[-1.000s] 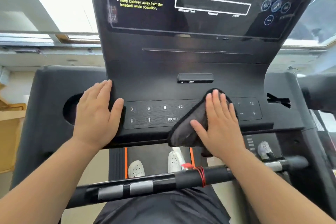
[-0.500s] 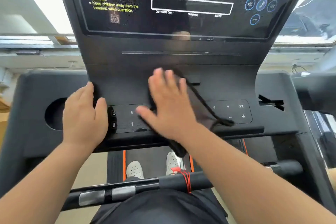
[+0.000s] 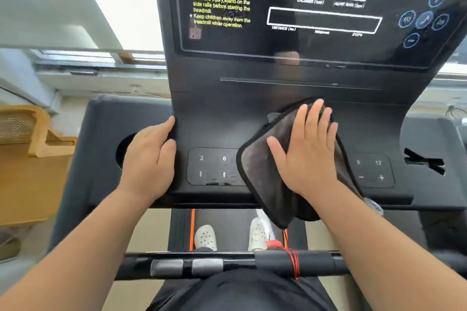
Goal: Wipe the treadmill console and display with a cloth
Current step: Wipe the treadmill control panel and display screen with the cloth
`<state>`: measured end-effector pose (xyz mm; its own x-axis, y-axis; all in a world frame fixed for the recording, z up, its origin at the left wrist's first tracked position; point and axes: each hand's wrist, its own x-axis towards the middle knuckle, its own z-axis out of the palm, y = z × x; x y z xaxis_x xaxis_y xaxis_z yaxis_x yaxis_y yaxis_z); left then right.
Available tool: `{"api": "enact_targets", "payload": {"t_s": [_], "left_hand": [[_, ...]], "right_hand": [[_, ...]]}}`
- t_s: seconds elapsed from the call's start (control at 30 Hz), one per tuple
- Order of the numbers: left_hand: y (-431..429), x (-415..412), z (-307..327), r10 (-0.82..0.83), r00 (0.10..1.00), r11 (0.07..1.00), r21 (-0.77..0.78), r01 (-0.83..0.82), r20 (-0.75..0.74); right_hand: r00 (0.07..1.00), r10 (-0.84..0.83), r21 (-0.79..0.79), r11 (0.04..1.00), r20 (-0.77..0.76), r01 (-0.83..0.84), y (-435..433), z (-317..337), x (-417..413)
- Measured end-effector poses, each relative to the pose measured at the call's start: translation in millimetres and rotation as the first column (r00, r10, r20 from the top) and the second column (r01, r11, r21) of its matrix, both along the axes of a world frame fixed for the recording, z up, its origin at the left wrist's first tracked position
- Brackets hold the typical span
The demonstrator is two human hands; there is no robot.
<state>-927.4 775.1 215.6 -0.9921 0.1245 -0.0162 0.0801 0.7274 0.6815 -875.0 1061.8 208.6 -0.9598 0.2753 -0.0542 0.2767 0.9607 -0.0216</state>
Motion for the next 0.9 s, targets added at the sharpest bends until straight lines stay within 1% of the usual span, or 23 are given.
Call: {"api": "enact_targets", "payload": {"t_s": [0.03, 0.1, 0.2, 0.27, 0.43, 0.47, 0.5, 0.53, 0.57, 0.6, 0.63, 0.67, 0.77, 0.83, 0.9], "left_hand": [[-5.3, -0.9, 1.4, -0.027, 1.000, 1.000, -0.005, 0.026, -0.014], [-15.3, -0.3, 1.7, -0.059, 0.997, 0.998, -0.033, 0.057, -0.052], [-27.2, 6.6, -1.7, -0.039, 0.995, 0.998, -0.054, 0.035, -0.091], [-33.6, 11.6, -3.7, -0.027, 0.993, 0.999, -0.048, 0.022, -0.115], [-44.4, 18.6, -1.1, 0.016, 0.989, 0.999, -0.027, -0.020, -0.146], [-44.6, 19.6, -0.4, 0.027, 0.988, 0.999, -0.020, -0.031, -0.150], [-44.2, 21.2, 0.2, 0.035, 0.987, 0.999, -0.016, -0.038, -0.156], [-43.1, 23.3, 0.6, 0.031, 0.986, 0.999, -0.018, -0.034, -0.162], [-40.7, 25.9, 1.5, 0.013, 0.987, 1.000, -0.026, -0.018, -0.162], [-37.2, 28.8, 2.1, -0.017, 0.988, 0.999, -0.039, 0.011, -0.153], [-33.2, 31.6, 2.8, -0.048, 0.990, 0.998, -0.056, 0.041, -0.135], [-29.1, 33.8, 3.1, -0.074, 0.991, 0.995, -0.079, 0.066, -0.116], [-20.0, 34.4, 1.8, -0.118, 0.992, 0.979, -0.170, 0.108, -0.049], [-17.1, 32.7, 1.6, -0.099, 0.995, 0.978, -0.186, 0.095, -0.013], [-16.2, 29.9, 2.8, -0.076, 0.997, 0.981, -0.181, 0.074, -0.008]], "right_hand": [[0.999, 0.044, 0.012, 0.999, -0.007, -0.044, -12.4, 0.7, -3.9], [0.979, 0.204, 0.031, 0.978, 0.013, -0.205, -43.9, -0.1, -11.1], [0.915, 0.396, -0.051, 0.918, 0.072, -0.394, -95.3, -2.1, -20.4], [0.876, 0.474, -0.131, 0.878, 0.089, -0.461, -121.4, -2.2, -22.1], [0.804, 0.586, -0.252, 0.797, 0.101, -0.549, -155.7, -0.4, -3.7], [0.801, 0.593, -0.291, 0.783, 0.085, -0.550, -156.4, 1.3, -1.9], [0.807, 0.590, -0.311, 0.772, 0.024, -0.555, -153.7, 3.5, -1.8], [0.820, 0.567, -0.294, 0.773, -0.079, -0.563, -147.9, 7.0, -3.7], [0.829, 0.528, -0.243, 0.792, -0.186, -0.560, -138.4, 9.5, -7.6], [0.839, 0.479, -0.181, 0.829, -0.256, -0.529, -125.6, 10.2, -11.7], [0.860, 0.430, -0.127, 0.870, -0.276, -0.476, -112.2, 11.2, -15.3], [0.887, 0.390, -0.088, 0.902, -0.247, -0.422, -100.5, 12.3, -17.6], [0.933, 0.330, -0.049, 0.939, -0.145, -0.340, -81.2, 13.5, -20.9], [0.929, 0.332, -0.110, 0.930, -0.161, -0.351, -79.1, 15.1, -19.0], [0.935, 0.310, -0.256, 0.903, -0.173, -0.346, -77.5, 19.2, -16.9]]}}
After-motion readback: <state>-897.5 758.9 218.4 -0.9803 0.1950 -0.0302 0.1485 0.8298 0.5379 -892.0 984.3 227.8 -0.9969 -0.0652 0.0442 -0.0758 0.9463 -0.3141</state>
